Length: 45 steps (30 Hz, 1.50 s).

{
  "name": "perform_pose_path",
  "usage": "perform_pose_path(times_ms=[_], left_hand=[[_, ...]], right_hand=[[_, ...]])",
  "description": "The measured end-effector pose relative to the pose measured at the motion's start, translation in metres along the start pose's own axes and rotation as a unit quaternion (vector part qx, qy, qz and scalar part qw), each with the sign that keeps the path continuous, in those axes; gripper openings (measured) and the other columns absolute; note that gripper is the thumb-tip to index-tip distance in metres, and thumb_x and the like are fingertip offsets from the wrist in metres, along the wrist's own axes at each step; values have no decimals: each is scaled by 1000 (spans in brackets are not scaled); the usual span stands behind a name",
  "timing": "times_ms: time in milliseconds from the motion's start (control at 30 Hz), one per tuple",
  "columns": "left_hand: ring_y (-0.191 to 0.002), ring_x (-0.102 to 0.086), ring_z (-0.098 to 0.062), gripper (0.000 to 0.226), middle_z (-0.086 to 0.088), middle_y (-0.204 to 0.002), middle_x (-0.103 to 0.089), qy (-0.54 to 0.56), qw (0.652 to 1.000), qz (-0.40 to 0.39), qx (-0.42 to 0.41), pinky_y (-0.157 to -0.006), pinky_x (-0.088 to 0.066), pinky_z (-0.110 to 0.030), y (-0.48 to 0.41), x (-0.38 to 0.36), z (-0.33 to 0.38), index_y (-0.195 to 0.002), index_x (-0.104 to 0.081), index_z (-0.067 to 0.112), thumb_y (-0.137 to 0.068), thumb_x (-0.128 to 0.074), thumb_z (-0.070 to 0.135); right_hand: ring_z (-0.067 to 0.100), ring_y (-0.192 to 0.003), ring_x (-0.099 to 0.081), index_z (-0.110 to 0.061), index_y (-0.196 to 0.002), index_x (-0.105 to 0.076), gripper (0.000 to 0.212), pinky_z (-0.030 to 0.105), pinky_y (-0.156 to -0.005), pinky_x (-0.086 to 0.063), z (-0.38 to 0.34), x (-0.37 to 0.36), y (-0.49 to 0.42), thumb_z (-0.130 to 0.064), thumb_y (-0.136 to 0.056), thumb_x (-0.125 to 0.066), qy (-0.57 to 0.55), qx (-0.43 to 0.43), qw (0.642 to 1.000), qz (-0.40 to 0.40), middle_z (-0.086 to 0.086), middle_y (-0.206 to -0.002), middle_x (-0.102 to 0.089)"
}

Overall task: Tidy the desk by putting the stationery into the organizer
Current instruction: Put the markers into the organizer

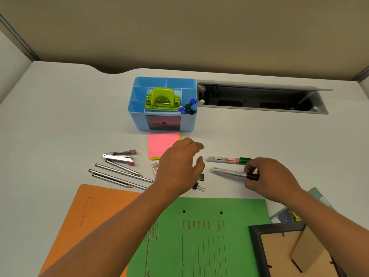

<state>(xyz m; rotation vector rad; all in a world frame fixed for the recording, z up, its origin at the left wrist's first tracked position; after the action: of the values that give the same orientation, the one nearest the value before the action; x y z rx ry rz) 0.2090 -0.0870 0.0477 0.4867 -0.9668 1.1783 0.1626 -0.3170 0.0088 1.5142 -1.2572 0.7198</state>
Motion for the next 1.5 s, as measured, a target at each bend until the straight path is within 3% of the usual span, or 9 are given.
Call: perform_pose_path(times_ms=[200,500,600,700,767,833,967,1300,1500], left_hand=[[-108,-53,-13,33,9,-116,-61,-7,999,-50,22,-85,-43,-27,-8,-9,-6,-126,-60,25,-93,-55,32],[-108,-54,-14,34,8,-115,-62,16,998,-58,-1,-85,-45,-29,10,-27,4,-126,-61,24,-93,-56,32],[-101,-58,-14,29,7,-108,-65,35,999,-41,-8,-83,-48,-30,19,-29,4,-118,-66,22,-90,-59,27],[-97,-57,-12,25,7,-103,-66,45,998,40,7,-83,-47,-28,35,-25,-15,-110,-68,22,-86,-62,26],[-98,-55,-11,26,7,-104,-65,33,996,80,36,-83,-44,-27,49,-22,-35,-110,-68,20,-85,-64,27],[-100,-55,-14,29,5,-105,-64,1,993,96,62,-84,-41,-27,62,-23,-53,-110,-68,18,-84,-64,29],[-118,-53,-21,36,1,-120,-61,-42,992,89,77,-96,-42,-36,81,-34,-73,-116,-64,17,-88,-60,39],[-140,-36,-22,50,-2,-141,-52,-72,992,74,76,-114,-29,-44,88,-46,-74,-130,-57,15,-95,-46,49],[-143,-31,-22,53,-4,-146,-47,-100,990,45,94,-118,-19,-41,88,-49,-76,-134,-52,14,-94,-47,50]], right_hand=[[-8,-67,-63,-28,-81,-71,21,4,-59,-46,-37,58,-8,-10,-75,-79,-172,45,982,60,-14,-76,-70],[4,-74,-65,-27,-91,-71,17,12,-72,-51,-124,160,-51,-18,-78,-77,-195,166,938,235,-10,-83,-69],[0,-72,-61,-26,-90,-71,15,4,-68,-45,-147,157,-75,-18,-78,-75,-181,174,938,239,-12,-81,-66],[3,-74,-59,-23,-91,-71,13,-1,-62,-41,-161,144,-96,-18,-79,-74,-168,164,942,240,-9,-84,-66],[4,-74,-59,-21,-92,-71,13,1,-62,-43,-166,135,-105,-19,-80,-74,-158,161,945,237,-8,-86,-66],[7,-77,-60,-19,-93,-71,14,15,-70,-52,-171,127,-112,-19,-80,-74,-137,167,948,232,-6,-87,-67],[14,-83,-64,-16,-94,-71,16,34,-78,-57,-176,111,-122,-21,-79,-76,-100,169,957,213,-2,-89,-69],[7,-70,-61,-16,-95,-70,16,16,-71,-51,-162,108,-117,-12,-80,-73,-123,150,962,190,-3,-86,-67],[8,-78,-60,-22,-97,-70,13,25,-73,-49,-100,84,-99,-20,-84,-71,-78,94,979,163,-9,-89,-66]])
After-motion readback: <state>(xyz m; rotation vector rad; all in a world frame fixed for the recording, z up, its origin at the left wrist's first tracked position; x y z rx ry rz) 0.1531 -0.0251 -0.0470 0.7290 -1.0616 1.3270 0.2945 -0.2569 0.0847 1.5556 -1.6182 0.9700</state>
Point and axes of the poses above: each hand's wrist, its own y-axis away from the middle knuckle, its own x-axis out of the back of the hand, z = x × y, the point moved 7 cm from there along -y, towards the middle knuckle
